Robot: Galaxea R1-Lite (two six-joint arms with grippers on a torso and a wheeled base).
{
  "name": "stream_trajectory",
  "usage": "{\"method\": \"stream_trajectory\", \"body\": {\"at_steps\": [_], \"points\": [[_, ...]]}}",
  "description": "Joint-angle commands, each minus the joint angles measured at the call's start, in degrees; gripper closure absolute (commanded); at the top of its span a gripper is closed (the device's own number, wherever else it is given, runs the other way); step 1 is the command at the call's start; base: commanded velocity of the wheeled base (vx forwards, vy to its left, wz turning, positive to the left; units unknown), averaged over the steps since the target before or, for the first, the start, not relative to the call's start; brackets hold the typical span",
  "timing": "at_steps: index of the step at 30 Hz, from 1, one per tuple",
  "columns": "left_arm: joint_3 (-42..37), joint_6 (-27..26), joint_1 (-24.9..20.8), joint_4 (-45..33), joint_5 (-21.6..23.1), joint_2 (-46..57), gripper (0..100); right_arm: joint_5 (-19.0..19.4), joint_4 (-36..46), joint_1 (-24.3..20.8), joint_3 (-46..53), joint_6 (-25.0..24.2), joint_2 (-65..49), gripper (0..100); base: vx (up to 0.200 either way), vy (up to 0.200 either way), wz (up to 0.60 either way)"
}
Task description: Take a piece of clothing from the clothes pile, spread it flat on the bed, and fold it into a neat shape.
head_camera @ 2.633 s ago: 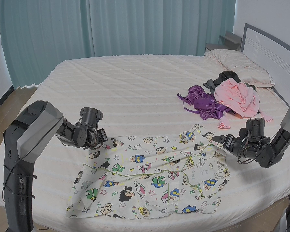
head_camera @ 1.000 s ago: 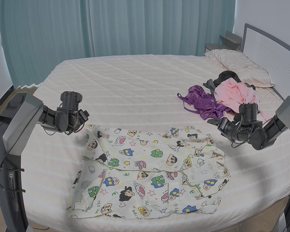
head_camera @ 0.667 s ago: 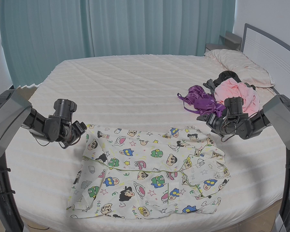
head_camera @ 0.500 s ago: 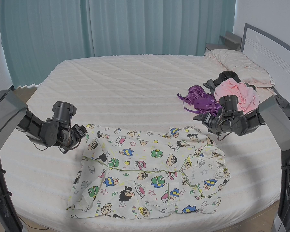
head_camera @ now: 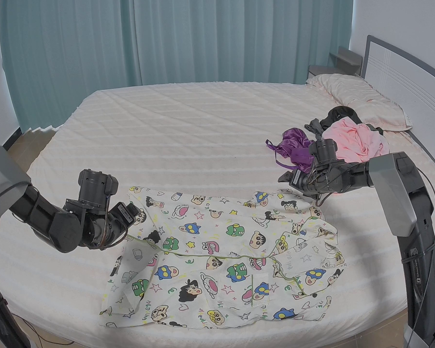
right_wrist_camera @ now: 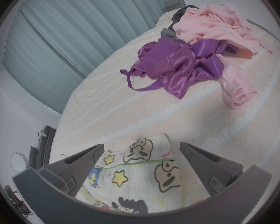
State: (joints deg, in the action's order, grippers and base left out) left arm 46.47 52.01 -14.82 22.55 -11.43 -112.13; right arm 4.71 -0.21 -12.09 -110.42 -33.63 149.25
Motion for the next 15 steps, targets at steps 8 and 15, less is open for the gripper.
{"method": "stream_trajectory", "body": {"at_steps": [8,15], "points": [[-3.93,0.29,-2.23,1.88,-0.08,3.23,0,-0.31,1.53,-1.00,-3.31,0.85,3.94,100,0.000,0.000,0.00],[-3.84,0.20,-2.23,1.88,-0.08,3.14,0,-0.31,0.56,0.76,-4.17,-0.56,3.15,100,0.000,0.000,0.00]]}}
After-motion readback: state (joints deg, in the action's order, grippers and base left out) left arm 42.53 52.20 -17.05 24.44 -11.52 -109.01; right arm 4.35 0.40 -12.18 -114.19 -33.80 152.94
